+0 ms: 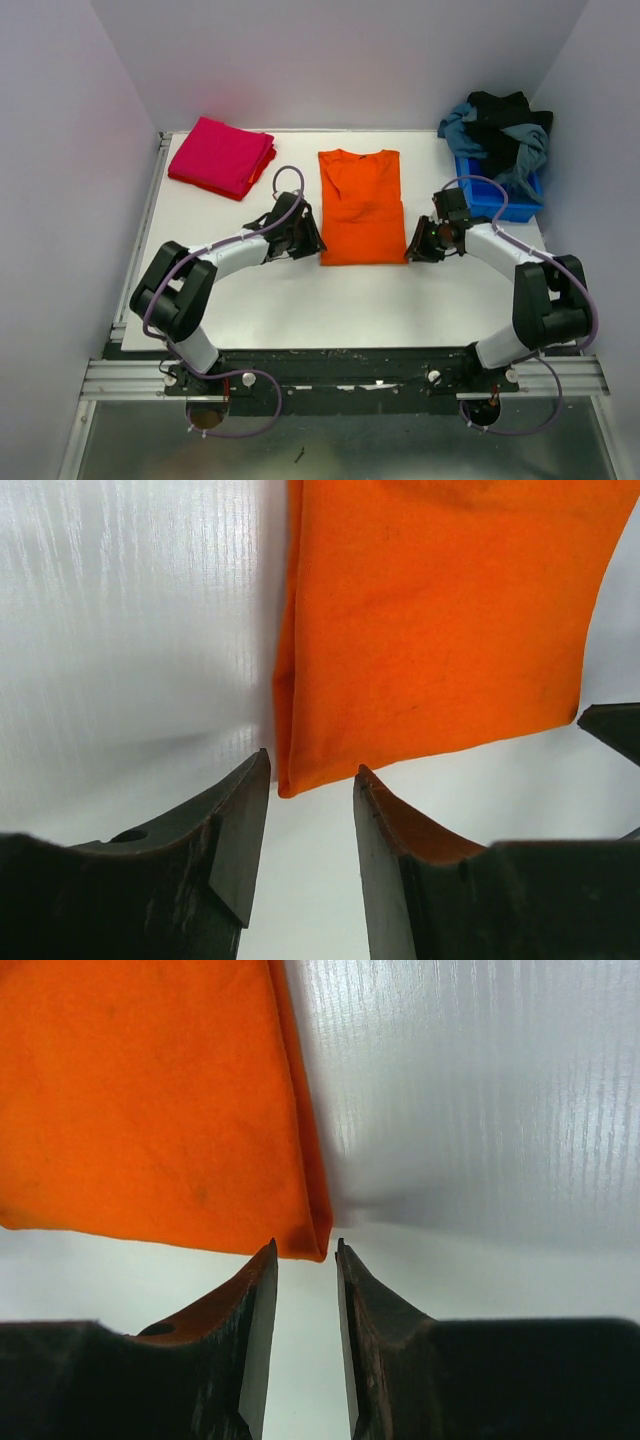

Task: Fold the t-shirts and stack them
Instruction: Fold the folded rectangular tshirt in 1/3 of the way, then grab one side of the 2/3 rectangular tshirt with both arms

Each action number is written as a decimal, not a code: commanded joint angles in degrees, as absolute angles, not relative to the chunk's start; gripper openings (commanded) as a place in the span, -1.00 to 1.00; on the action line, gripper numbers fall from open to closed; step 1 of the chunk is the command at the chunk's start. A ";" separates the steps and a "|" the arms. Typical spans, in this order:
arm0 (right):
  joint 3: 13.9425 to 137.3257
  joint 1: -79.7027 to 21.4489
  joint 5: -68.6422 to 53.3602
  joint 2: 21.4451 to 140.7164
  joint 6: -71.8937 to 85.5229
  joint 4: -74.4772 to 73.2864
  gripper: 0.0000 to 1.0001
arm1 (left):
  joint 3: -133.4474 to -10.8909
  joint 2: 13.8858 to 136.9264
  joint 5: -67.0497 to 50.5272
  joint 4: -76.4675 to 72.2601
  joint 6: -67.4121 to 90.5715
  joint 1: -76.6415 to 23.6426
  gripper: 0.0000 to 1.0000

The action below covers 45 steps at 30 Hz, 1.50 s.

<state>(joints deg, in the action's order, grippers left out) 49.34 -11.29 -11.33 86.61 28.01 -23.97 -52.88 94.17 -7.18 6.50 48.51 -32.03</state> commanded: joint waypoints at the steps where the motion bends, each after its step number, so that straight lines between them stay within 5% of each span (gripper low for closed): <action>1: 50.89 -11.16 -13.18 89.91 27.77 -22.41 -0.24 | -52.82 94.66 -7.73 5.36 48.52 -32.17 0.01; 16: 50.71 -11.16 -11.87 94.57 28.57 -21.09 -0.56 | -52.12 96.95 -9.67 4.48 48.69 -32.61 -0.15; 19: 50.36 -11.16 -11.51 93.52 28.30 -21.44 -0.82 | -51.77 96.59 -9.23 4.83 49.04 -32.70 -0.15; 25: 50.36 -11.16 -11.78 92.64 28.21 -21.62 -0.96 | -51.86 96.94 -9.40 5.98 48.60 -32.96 -0.14; 45: 50.54 -11.16 -12.48 92.02 28.30 -21.80 -0.98 | -52.65 100.37 -7.74 8.17 48.61 -34.54 -0.37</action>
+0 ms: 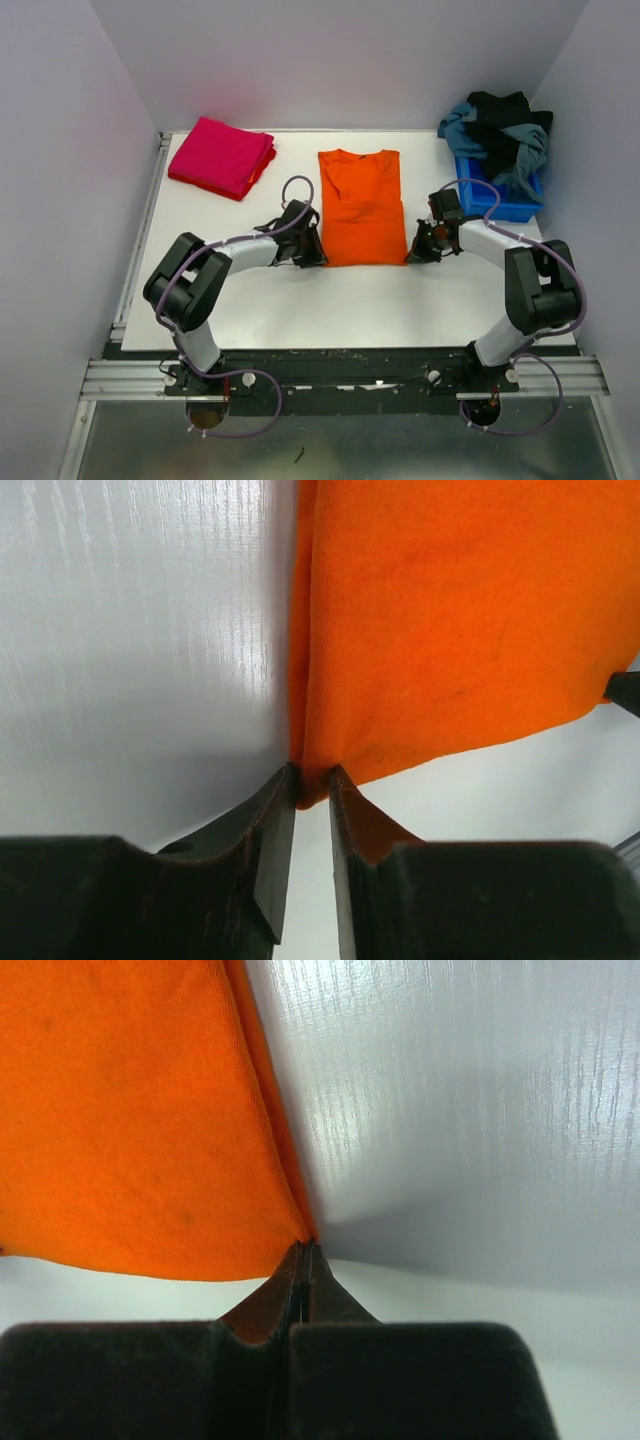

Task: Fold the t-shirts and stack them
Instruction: Grab one side of the 2/3 rectangular tshirt with both arms

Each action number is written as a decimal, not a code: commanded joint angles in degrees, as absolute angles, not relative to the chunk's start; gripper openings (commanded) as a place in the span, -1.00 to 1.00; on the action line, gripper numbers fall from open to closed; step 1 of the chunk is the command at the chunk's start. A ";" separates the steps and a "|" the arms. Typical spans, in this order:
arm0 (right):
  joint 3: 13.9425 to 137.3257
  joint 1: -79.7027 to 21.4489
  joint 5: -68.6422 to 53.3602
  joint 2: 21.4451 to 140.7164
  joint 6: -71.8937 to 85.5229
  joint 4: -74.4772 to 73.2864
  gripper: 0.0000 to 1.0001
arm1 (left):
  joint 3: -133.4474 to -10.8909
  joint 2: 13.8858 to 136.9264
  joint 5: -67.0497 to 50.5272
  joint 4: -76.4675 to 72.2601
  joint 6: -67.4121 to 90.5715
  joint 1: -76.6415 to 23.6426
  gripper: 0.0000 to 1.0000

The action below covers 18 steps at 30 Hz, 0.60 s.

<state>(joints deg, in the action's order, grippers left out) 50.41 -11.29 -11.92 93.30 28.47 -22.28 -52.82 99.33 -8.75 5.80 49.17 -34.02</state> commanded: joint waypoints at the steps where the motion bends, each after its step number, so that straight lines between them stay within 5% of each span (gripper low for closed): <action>1: 50.62 -11.16 -12.57 91.93 28.30 -21.80 -0.98 | -52.73 100.46 -7.56 8.17 48.43 -34.63 -0.49; 6: 50.71 -11.16 -12.57 91.50 28.30 -22.24 -0.99 | -52.91 101.52 -9.05 7.04 48.51 -34.72 -1.00; 18: 45.27 -11.16 -16.52 79.30 28.39 -25.22 -0.99 | -48.43 88.08 -10.64 8.96 47.99 -34.80 -1.00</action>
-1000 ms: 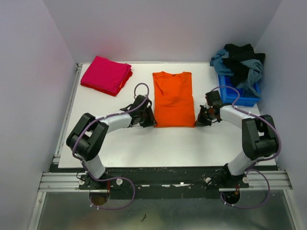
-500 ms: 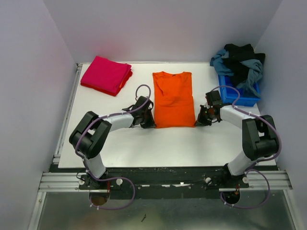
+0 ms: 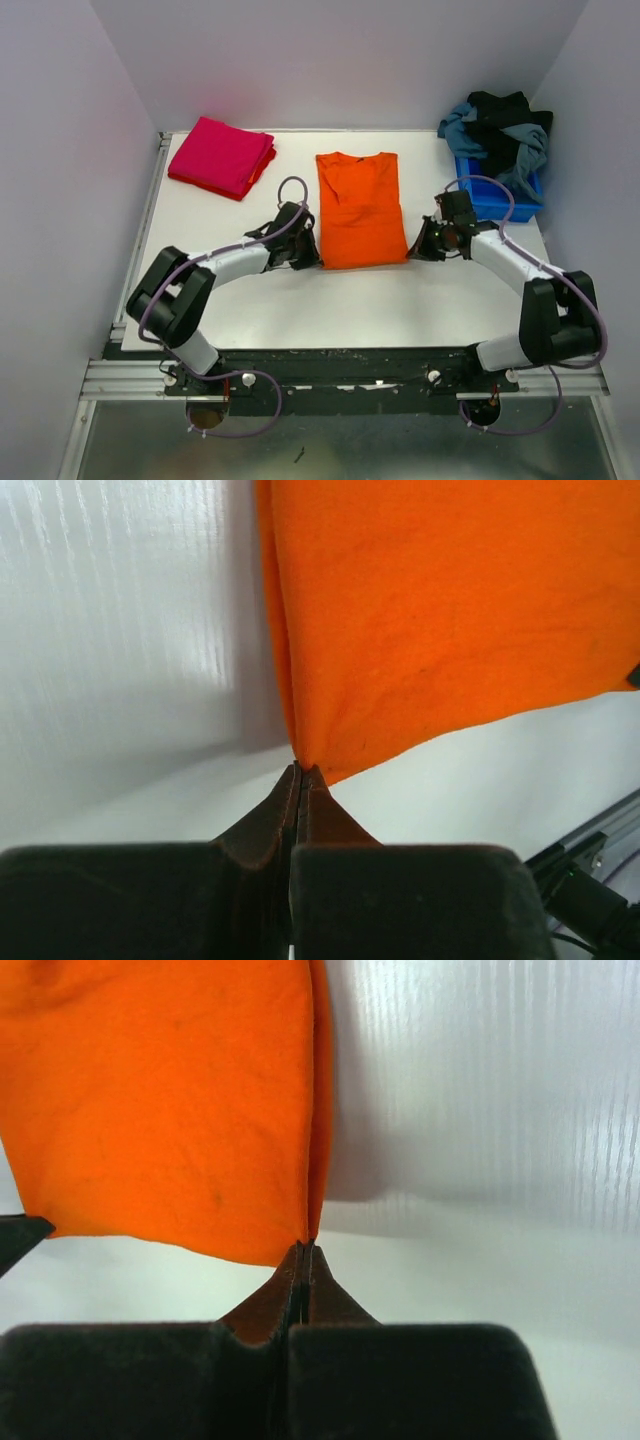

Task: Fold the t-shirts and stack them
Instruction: Grab one side of the 2/3 rectangular tshirt with both arms, then fold the long partially folded tshirt into a neat square

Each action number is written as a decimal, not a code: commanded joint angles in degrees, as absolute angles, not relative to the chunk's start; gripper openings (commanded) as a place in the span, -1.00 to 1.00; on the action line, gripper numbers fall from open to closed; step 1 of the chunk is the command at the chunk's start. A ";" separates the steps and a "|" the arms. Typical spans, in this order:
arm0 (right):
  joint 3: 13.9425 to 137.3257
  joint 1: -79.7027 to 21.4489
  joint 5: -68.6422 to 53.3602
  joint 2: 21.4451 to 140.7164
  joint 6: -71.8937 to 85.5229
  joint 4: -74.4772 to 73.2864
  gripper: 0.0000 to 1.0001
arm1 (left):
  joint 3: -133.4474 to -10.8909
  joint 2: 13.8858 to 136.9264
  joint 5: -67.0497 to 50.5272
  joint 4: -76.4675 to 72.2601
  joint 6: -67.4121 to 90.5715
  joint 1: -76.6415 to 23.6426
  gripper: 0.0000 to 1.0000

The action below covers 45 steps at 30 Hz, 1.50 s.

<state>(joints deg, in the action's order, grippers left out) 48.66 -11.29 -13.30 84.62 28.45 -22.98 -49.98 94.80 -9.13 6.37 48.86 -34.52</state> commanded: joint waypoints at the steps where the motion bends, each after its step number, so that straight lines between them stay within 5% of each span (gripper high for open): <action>1: 44.57 -11.25 -16.61 76.93 28.39 -25.83 -0.99 | -48.25 86.33 -10.20 10.10 47.81 -34.89 -1.00; 14: 42.27 -11.60 -16.88 55.82 28.83 -38.58 -0.99 | -47.20 70.06 -10.81 24.24 45.70 -36.04 -1.00; 21: 47.89 -11.60 -14.42 53.70 29.00 -41.57 -0.99 | -54.65 68.19 -8.00 31.46 42.55 -35.60 -1.00; 45: 84.71 -10.64 -6.33 97.64 27.68 -38.14 -0.99 | -86.03 104.75 -10.37 26.81 38.14 -22.85 -1.00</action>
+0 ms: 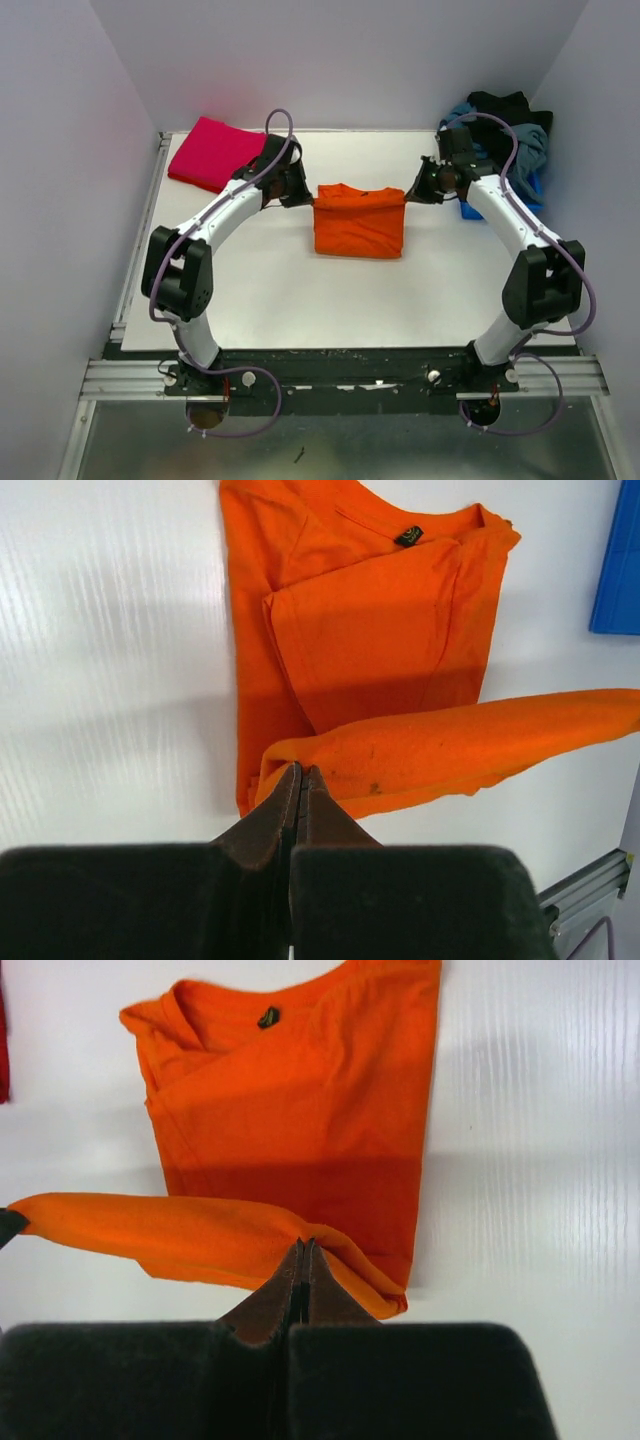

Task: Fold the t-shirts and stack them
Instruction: Fold the long partially folded tshirt into a neat square

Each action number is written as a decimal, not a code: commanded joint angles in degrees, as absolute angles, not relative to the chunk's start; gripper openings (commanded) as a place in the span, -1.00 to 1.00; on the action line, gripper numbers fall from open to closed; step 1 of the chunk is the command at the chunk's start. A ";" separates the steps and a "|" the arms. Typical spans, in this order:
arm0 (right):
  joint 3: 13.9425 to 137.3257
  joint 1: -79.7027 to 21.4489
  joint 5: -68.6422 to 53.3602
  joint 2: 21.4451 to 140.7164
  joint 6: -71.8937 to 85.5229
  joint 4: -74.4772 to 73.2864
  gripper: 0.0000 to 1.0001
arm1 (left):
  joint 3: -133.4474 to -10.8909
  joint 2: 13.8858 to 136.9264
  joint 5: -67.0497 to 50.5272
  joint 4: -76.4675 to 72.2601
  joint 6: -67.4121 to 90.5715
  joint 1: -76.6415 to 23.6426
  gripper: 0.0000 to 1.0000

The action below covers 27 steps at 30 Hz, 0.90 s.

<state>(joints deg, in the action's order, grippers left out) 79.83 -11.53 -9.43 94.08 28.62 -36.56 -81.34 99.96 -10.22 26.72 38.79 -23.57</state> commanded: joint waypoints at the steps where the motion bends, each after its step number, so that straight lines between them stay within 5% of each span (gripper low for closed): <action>1: 85.51 -10.55 -6.24 98.69 27.51 -38.49 -0.99 | -87.00 106.07 -10.81 26.11 38.32 -22.76 -1.00; 23: 99.75 -6.77 -9.58 115.57 27.60 -38.41 -0.99 | -108.44 124.62 -14.77 27.94 39.20 -20.13 -0.99; 25: 101.86 -6.77 -9.06 117.06 28.12 -39.11 -0.89 | -110.03 125.94 -14.94 27.60 39.29 -19.87 -0.60; 27: 102.83 -6.68 -7.39 117.33 29.00 -39.90 -0.20 | -110.83 126.30 -14.24 26.90 39.38 -19.51 0.24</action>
<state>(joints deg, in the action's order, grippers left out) 99.20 -7.38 -8.64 115.79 28.49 -37.85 -107.81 124.79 -13.52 26.63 38.87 -20.69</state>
